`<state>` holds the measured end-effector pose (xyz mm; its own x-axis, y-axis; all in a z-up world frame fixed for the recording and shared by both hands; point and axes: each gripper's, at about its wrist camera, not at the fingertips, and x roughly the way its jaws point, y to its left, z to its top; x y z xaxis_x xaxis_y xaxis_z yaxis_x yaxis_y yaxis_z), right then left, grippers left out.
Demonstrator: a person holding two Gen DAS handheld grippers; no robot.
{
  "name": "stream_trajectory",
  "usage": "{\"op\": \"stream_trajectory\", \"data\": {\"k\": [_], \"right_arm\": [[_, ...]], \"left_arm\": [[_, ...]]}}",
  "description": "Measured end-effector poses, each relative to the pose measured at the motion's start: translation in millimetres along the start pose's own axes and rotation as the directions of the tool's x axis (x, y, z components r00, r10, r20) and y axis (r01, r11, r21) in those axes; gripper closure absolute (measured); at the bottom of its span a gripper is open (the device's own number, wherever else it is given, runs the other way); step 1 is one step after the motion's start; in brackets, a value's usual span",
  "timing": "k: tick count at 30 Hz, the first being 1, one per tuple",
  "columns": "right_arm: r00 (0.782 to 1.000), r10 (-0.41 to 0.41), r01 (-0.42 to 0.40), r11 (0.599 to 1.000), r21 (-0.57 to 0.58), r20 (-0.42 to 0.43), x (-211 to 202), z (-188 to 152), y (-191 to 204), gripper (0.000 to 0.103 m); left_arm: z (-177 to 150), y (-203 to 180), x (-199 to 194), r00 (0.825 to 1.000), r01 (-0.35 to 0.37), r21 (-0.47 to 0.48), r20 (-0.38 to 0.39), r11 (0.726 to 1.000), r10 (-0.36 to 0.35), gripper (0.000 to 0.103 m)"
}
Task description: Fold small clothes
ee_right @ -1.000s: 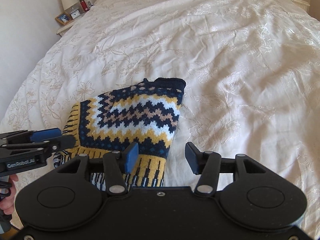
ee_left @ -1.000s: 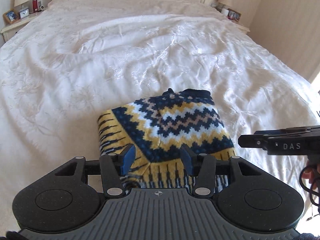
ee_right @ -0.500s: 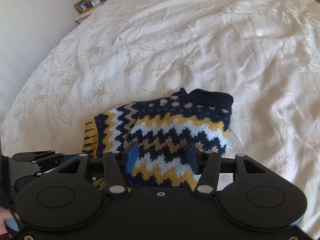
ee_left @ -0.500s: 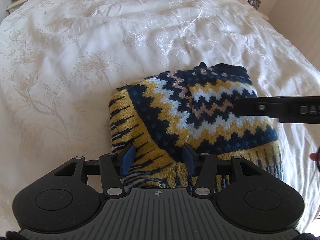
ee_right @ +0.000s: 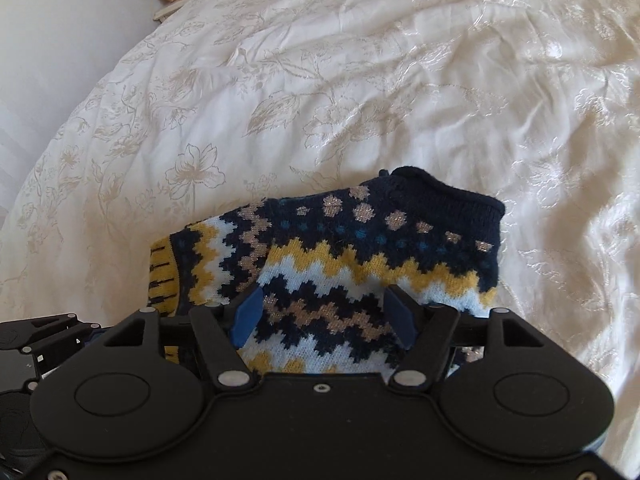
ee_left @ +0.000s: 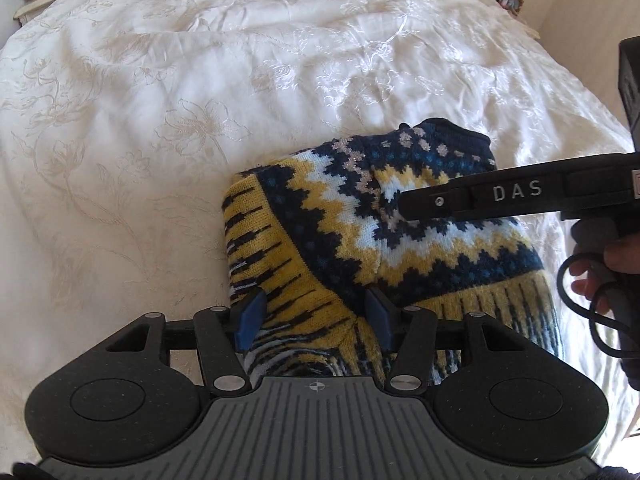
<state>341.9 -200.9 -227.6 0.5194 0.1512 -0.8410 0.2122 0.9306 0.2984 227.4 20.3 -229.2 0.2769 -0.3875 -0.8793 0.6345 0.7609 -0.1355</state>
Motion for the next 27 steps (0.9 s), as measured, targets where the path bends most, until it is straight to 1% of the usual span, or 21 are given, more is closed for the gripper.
{"op": "stream_trajectory", "data": {"k": [1,2,4,6,7,8,10,12,13,14,17,21,24,27], "right_arm": [[1.0,-0.015,0.015,1.0,0.002,0.022,-8.7,-1.7,0.0,0.026],[0.999,-0.026,0.026,1.0,0.005,0.042,-16.8,-4.3,-0.2,0.024],[0.994,-0.062,0.06,0.998,0.016,0.087,-36.1,-9.8,-0.5,0.017],[0.988,-0.103,0.101,0.995,0.02,0.117,-51.4,-17.0,0.2,0.013],[0.984,-0.124,0.123,0.992,0.02,0.128,-58.1,-21.3,1.0,0.01],[0.981,-0.141,0.139,0.99,0.021,0.136,-64.0,-25.8,1.6,0.008],[0.974,-0.171,0.169,0.985,0.023,0.149,-73.8,-33.6,4.9,0.001],[0.97,-0.191,0.189,0.982,0.028,0.153,-82.9,-43.7,7.2,0.001],[0.968,-0.2,0.197,0.98,0.029,0.151,-86.1,-48.4,9.2,0.001],[0.967,-0.205,0.203,0.979,0.031,0.149,-89.3,-53.2,10.5,0.001],[0.964,-0.219,0.216,0.976,0.037,0.154,-98.9,-70.0,14.4,0.001],[0.957,-0.235,0.232,0.972,0.038,0.172,-112.1,-89.6,18.9,0.001],[0.955,-0.263,0.26,0.965,0.045,0.136,-119.4,-99.2,19.3,0.001],[0.955,-0.26,0.254,0.965,0.06,0.141,-129.3,-110.2,18.4,0.001]], "left_arm": [[-0.1,-1.3,-3.5,1.0,-0.011,0.007,0.001,1.0,0.011,0.046],[-1.2,-2.5,-8.6,1.0,-0.028,0.013,0.005,1.0,0.028,0.042],[-4.3,-1.6,-19.0,0.999,-0.041,0.01,0.017,0.999,0.041,0.039],[-8.3,1.5,-29.4,0.999,-0.045,-0.003,0.021,0.999,0.045,0.036],[-10.4,3.0,-34.1,0.999,-0.049,-0.009,0.019,0.999,0.049,0.031],[-12.2,4.3,-38.2,0.998,-0.054,-0.013,0.012,0.998,0.054,0.02],[-16.0,6.7,-45.9,0.998,-0.065,-0.019,0.001,0.998,0.065,0.018],[-19.9,8.3,-52.8,0.997,-0.079,-0.02,-0.007,0.997,0.079,0.014],[-21.5,8.2,-55.2,0.996,-0.091,-0.017,-0.013,0.996,0.091,0.006],[-23.8,7.4,-58.3,0.994,-0.104,-0.009,-0.016,0.995,0.104,0.002],[-29.2,5.9,-68.0,0.994,-0.111,-0.007,-0.016,0.994,0.111,0.001],[-35.7,0.9,-78.7,0.994,-0.108,-0.035,-0.035,0.994,0.107,0.001],[-41.6,-6.4,-87.9,0.993,-0.114,-0.053,-0.039,0.992,0.112,0.001],[-49.4,-16.3,-97.3,0.992,-0.124,-0.062,-0.042,0.99,0.122,0.001]]}}
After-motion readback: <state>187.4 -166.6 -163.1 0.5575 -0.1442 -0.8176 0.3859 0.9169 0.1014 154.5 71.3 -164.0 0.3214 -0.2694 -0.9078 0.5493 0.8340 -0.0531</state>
